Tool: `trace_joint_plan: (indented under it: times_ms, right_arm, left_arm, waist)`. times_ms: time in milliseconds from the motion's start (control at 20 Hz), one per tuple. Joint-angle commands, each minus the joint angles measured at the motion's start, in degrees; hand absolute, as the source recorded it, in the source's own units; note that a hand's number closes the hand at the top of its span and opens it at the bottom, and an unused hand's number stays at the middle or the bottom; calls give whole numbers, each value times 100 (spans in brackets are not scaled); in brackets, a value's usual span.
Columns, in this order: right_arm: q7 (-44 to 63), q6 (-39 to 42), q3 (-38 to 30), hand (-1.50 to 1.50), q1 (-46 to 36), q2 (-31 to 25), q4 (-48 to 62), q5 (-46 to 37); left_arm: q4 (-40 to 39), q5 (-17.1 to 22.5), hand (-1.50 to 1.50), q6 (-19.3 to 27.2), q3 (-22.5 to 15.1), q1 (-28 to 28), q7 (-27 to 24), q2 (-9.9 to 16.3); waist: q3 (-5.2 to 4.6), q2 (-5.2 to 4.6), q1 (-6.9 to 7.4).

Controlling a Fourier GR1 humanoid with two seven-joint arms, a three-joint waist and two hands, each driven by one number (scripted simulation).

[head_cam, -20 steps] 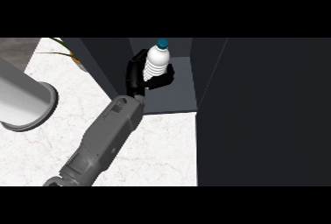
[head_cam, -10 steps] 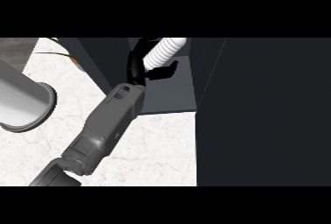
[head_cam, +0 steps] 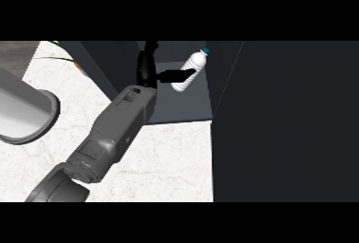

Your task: Pick up the bottled water, place it into the cabinet and close the cabinet

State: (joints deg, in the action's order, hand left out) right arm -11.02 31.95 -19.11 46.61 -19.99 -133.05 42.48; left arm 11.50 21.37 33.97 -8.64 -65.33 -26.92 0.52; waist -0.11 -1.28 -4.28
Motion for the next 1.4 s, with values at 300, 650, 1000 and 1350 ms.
trace_joint_plan:
  times_ms: [300, 650, 1000, 1350]
  right_arm:
    - [185, -176, 71, -150, 40, 134, -692, -53]
    - [572, -513, -384, -150, -124, -249, -807, 627]
    - [754, -761, 152, -150, -335, 123, -922, -141]
    - [722, -598, -120, -150, 88, 277, -1092, -7]
  left_arm:
    - [187, 204, -150, -583, 335, -54, -1100, -49]
    - [665, 672, -150, -705, -21, 73, -944, -51]
    - [1742, 1303, -150, -500, -919, 910, -908, -52]
    - [3346, 1577, -150, -373, -1801, 2145, -760, -52]
  waist:
    - [-3, 0, -11]
    - [0, 89, 93]
    - [3, 137, 227]
    - [3, 175, 354]
